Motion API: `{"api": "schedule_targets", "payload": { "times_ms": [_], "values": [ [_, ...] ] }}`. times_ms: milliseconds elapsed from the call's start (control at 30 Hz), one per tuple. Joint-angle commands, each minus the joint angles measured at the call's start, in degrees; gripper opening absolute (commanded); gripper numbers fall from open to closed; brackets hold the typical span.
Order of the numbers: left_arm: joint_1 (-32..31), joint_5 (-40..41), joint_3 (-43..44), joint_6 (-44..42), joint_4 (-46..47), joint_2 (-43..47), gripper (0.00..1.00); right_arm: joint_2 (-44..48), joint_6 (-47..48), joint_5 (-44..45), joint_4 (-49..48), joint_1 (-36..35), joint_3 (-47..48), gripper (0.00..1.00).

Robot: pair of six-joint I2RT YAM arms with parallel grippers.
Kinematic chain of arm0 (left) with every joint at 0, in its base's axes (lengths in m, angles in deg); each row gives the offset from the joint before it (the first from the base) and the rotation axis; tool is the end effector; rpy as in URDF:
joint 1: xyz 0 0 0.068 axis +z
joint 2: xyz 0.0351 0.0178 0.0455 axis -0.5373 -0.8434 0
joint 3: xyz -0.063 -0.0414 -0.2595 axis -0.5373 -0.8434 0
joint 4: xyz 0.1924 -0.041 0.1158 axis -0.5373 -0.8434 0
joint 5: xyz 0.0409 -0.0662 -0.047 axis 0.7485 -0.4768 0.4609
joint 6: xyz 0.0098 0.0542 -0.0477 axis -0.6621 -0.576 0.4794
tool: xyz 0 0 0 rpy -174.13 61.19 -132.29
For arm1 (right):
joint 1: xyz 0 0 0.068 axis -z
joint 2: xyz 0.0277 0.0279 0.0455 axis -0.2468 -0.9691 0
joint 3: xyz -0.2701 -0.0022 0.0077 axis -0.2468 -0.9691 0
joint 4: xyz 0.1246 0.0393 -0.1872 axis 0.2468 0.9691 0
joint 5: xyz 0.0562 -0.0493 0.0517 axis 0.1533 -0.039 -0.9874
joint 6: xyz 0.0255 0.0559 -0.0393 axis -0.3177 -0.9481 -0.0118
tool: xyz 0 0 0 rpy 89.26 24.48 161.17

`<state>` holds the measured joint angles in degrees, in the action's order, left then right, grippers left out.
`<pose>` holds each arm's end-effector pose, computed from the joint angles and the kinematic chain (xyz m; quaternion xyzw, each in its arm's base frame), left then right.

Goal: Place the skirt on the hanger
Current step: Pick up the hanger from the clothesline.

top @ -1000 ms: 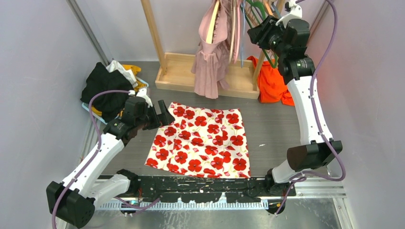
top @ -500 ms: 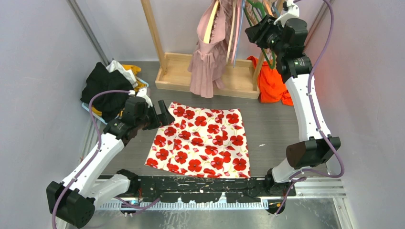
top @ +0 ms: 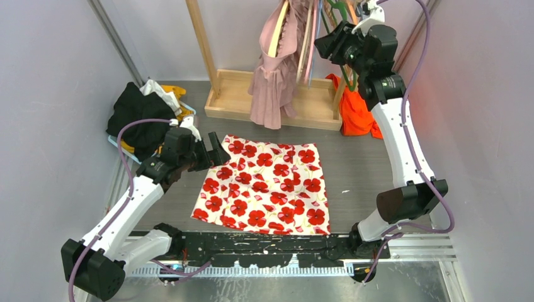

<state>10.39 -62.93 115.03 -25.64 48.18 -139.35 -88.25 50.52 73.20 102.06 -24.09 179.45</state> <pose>0.1783 -0.0788 0.2762 -0.0870 0.8964 -0.2484 0.3567 0.3305 0.0704 0.4856 0.0134 0.7175 0.2764 0.6392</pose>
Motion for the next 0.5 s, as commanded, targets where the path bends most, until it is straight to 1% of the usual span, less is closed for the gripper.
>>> {"api": "schedule_targets", "payload": {
  "times_ms": [0, 133, 300, 467],
  "values": [
    [-0.15, 0.36, 2.44, -0.49, 1.16, -0.16, 0.99, 0.70, 1.53, 1.23, -2.01, -1.36, 2.63, 0.50],
    [-0.14, 0.40, 2.72, -0.65, 1.08, -0.43, 0.99, -1.07, 3.38, 4.66, 1.89, -3.04, 5.68, 0.50],
    [-0.06, 0.61, 3.01, -0.98, 0.59, -0.12, 0.99, -4.50, 3.35, 10.19, 7.50, -3.42, 10.00, 0.42],
    [-0.09, 0.75, 3.39, -1.18, 0.25, -0.21, 0.99, -8.18, 3.33, 11.49, 11.31, -3.39, 14.33, 0.39]
  ]
}}
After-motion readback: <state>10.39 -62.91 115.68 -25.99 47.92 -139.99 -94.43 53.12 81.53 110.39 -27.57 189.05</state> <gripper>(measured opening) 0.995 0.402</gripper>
